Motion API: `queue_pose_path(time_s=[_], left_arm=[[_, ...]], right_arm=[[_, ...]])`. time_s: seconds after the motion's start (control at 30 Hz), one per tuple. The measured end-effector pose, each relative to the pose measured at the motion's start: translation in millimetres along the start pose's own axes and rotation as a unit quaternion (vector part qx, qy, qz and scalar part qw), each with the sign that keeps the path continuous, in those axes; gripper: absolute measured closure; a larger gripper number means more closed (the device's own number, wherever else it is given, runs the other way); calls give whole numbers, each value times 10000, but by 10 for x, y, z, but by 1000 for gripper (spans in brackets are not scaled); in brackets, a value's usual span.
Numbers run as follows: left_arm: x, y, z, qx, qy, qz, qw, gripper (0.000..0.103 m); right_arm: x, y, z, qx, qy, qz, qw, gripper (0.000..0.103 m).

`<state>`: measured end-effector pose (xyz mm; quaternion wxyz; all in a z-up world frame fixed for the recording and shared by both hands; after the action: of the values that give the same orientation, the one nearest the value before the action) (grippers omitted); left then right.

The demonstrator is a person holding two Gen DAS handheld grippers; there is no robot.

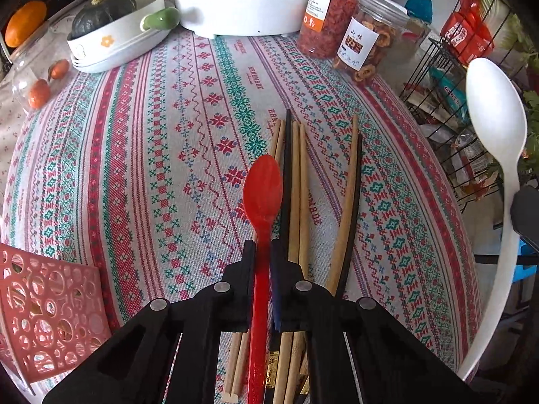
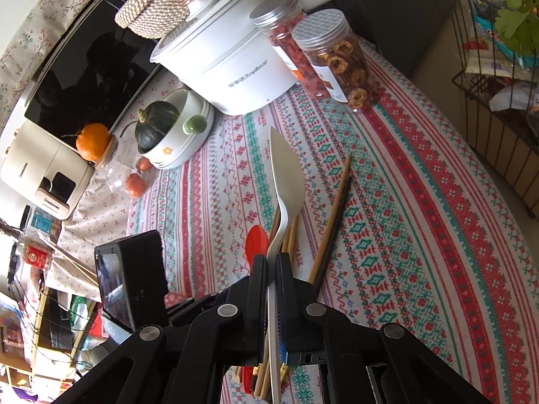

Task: Organize utensils
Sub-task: 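Grasp the red plastic spoon by its handle with the left tool, then lift the red spoon with the left tool while the right tool lifts the white spoon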

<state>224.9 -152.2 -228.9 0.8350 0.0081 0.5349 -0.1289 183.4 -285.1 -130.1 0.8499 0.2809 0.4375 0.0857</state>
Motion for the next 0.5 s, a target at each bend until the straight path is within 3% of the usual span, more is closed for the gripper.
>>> queue_pose_path(time_s=[0.3, 0.5], left_arm=[[-607, 42, -126, -247, -673, -825, 9940, 95], [-1408, 56, -296, 98, -1599, -1182, 9800, 95]], right_arm=[[-13, 92, -2, -190, -155, 103, 9996, 99], [-96, 248, 10, -459, -460, 315, 9974, 99]])
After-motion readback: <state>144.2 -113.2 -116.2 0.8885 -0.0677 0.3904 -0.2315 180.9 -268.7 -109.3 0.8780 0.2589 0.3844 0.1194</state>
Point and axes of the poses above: each gripper's, at about its wrist camera, not at the fingertips, and x roughly the way its jaws point, y to its left, z to its top, the point moved 5 cm from there along x, roughly the way its jaws point, and after that the axes turned 4 degrees about -y, right-handed, at the moved point
